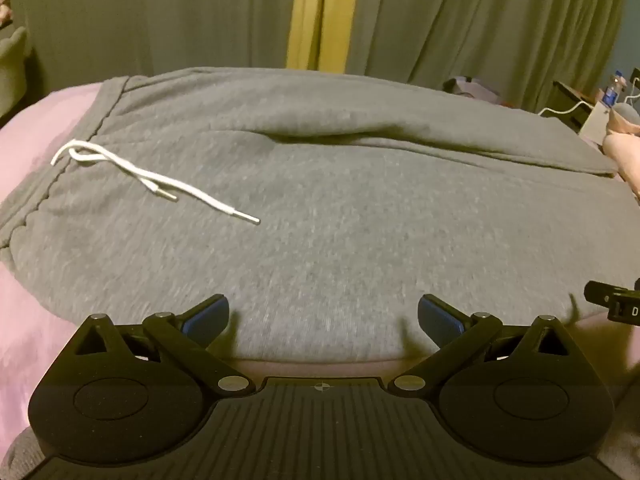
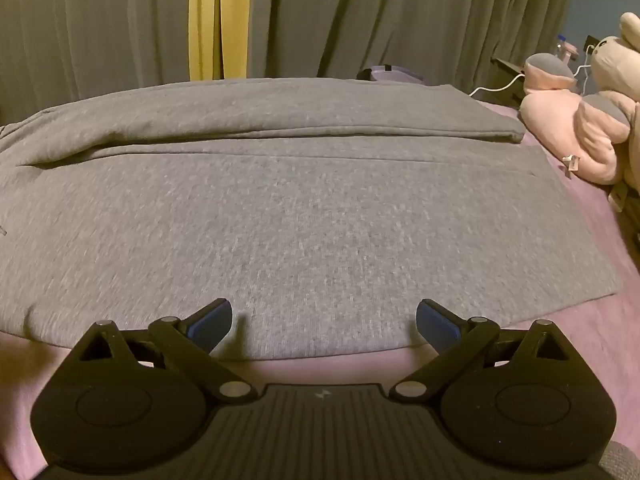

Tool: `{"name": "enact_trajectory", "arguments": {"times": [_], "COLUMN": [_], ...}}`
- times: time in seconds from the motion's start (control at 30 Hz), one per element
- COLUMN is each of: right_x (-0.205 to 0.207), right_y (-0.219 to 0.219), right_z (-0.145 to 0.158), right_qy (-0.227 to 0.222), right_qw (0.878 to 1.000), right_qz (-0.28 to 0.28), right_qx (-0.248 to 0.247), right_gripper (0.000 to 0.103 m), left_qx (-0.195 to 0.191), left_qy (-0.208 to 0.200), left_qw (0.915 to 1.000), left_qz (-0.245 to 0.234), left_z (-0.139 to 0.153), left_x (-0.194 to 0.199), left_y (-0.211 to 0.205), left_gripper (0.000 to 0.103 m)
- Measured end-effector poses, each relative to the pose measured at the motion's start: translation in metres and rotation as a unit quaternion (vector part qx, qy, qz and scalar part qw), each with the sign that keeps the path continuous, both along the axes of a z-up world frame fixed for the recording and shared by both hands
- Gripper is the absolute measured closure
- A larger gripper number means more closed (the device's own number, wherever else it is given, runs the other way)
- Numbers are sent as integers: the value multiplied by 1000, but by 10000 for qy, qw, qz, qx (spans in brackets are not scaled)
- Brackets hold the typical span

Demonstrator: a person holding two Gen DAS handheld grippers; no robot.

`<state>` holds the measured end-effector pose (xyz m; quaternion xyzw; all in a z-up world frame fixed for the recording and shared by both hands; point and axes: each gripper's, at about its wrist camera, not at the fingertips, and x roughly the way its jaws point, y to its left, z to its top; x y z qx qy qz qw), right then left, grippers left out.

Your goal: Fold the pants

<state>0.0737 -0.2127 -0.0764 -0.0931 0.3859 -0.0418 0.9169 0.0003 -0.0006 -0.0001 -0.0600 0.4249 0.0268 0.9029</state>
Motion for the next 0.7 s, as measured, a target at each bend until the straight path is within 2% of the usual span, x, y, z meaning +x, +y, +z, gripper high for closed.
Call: {"name": "enact_trajectory", "arguments": {"times": [0.3,0.37,0.7], "right_x": [2,3,0], "right_y": [-3,-1,-3], "right_z": [1,1,1], "right_qy": [13,11,-7], "right_qw": [10000,10000,10000], "right_qz": [-2,2,-54], "right_qx": [-10,-21,43], "right_gripper": [4,4,4], "left_qx": [60,106,153], "left_qy": [-1,-3,13], "left_qw": [10000,9999,9999], "left_qz": [-62,30,-12], "left_z": [-4,-5,-6], "left_x": [1,-1,-3], "left_y": [9,-2,-4], "left_gripper": [0,0,0]}}
